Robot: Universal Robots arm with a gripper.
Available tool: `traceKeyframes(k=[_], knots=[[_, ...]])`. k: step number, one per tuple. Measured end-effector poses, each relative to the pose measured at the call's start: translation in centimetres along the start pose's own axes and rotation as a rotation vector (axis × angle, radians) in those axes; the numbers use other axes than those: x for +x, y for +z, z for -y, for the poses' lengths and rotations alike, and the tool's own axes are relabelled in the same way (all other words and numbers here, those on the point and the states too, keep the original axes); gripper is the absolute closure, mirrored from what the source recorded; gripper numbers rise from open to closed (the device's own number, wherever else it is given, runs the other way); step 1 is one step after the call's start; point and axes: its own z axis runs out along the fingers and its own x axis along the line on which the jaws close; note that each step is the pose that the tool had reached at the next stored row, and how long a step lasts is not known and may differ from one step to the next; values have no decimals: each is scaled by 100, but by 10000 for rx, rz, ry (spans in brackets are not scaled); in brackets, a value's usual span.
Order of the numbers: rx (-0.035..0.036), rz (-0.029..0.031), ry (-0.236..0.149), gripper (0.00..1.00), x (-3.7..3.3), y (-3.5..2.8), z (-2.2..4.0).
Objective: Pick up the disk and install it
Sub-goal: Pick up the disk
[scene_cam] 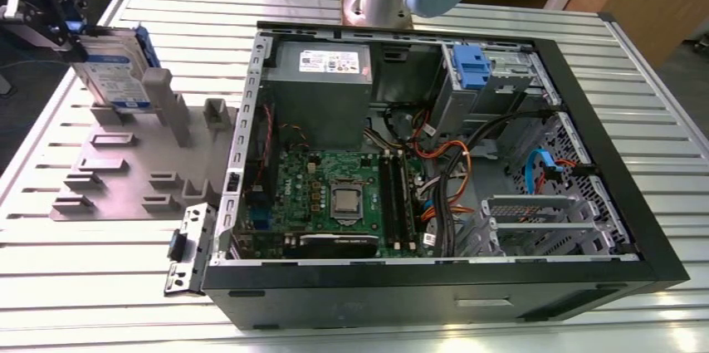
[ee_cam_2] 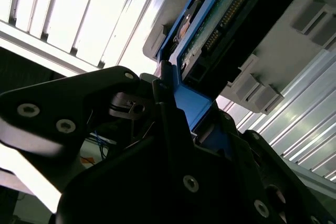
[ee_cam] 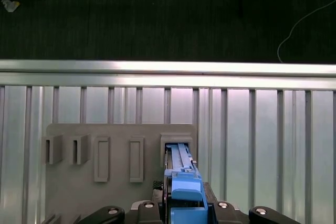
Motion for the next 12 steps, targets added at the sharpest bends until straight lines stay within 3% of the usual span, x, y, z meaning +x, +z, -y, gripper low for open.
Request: traceKeyframes(k=[12], knots=[[-1, 0, 0, 64, 0, -25, 0]])
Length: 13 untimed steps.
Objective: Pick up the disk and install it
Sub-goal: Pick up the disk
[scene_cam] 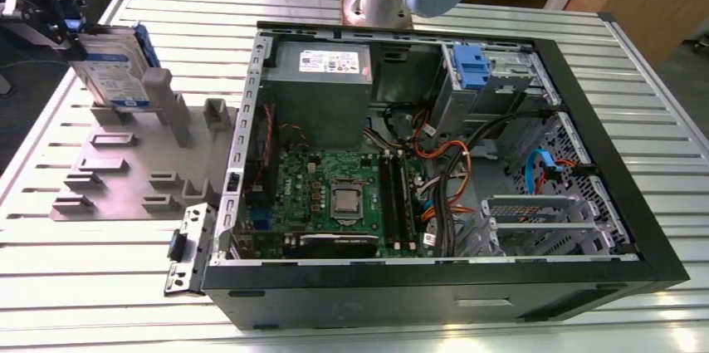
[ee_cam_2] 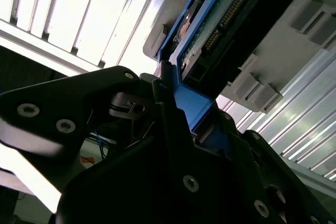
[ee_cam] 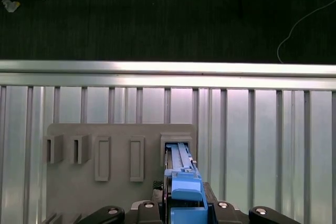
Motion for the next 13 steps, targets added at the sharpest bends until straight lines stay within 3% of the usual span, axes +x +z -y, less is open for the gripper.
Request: traceKeyframes(k=[13], knots=[[0, 0, 0, 64, 0, -43, -1]])
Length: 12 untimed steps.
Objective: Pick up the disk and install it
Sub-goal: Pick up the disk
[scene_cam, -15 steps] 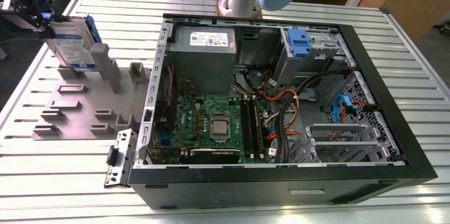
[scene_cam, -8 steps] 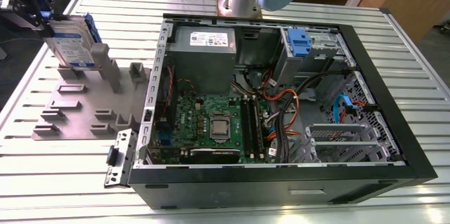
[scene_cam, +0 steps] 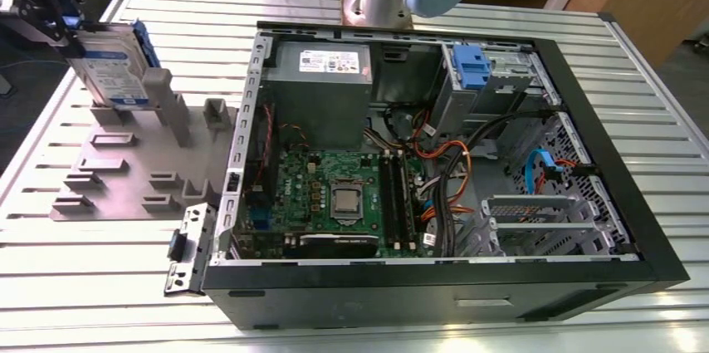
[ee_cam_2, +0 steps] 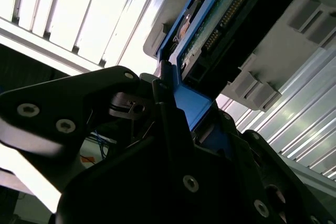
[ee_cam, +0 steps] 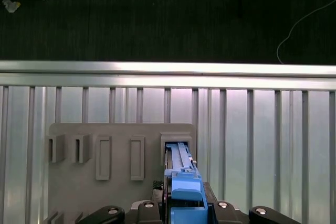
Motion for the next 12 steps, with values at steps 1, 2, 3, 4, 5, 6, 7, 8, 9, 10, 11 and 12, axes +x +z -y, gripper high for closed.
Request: traceKeyframes(k=[1, 2, 3, 4, 5, 6, 7, 8, 9, 10, 11, 12], knots=[[0, 0, 0, 64, 0, -2, 0], [0, 0, 0, 64, 0, -4, 0], [0, 0, 0, 64, 0, -6, 0], [1, 0, 0, 64, 0, -8, 0], [1, 0, 0, 64, 0, -11, 0], [1, 0, 0, 64, 0, -13, 0], [0, 0, 0, 64, 0, -16, 0], [1, 0, 0, 64, 0, -18, 0], [0, 0, 0, 64, 0, -21, 0], [1, 0, 0, 64, 0, -23, 0], [0, 0, 0, 64, 0, -26, 0], [0, 0, 0, 64, 0, -28, 0]])
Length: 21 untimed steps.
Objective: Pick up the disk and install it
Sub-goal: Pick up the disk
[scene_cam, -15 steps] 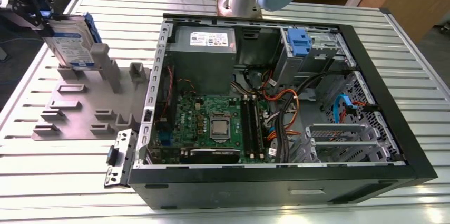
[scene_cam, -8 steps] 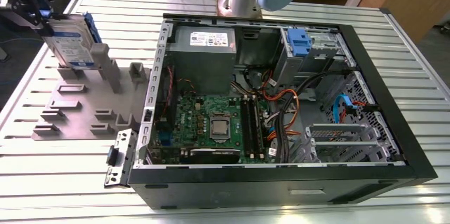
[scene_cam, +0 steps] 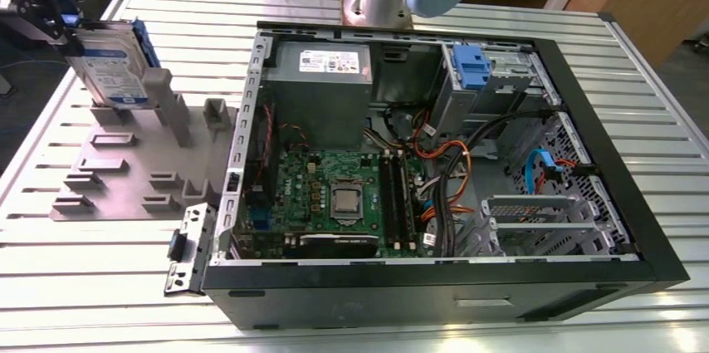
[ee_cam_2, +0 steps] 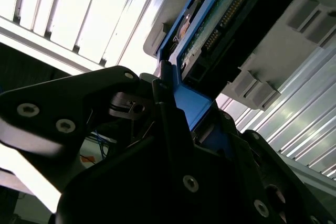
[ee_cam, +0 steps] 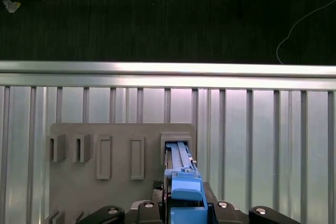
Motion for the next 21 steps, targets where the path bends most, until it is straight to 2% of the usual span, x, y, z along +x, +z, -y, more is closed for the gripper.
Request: traceKeyframes(k=[21], knots=[[1, 0, 0, 64, 0, -66, -1]])
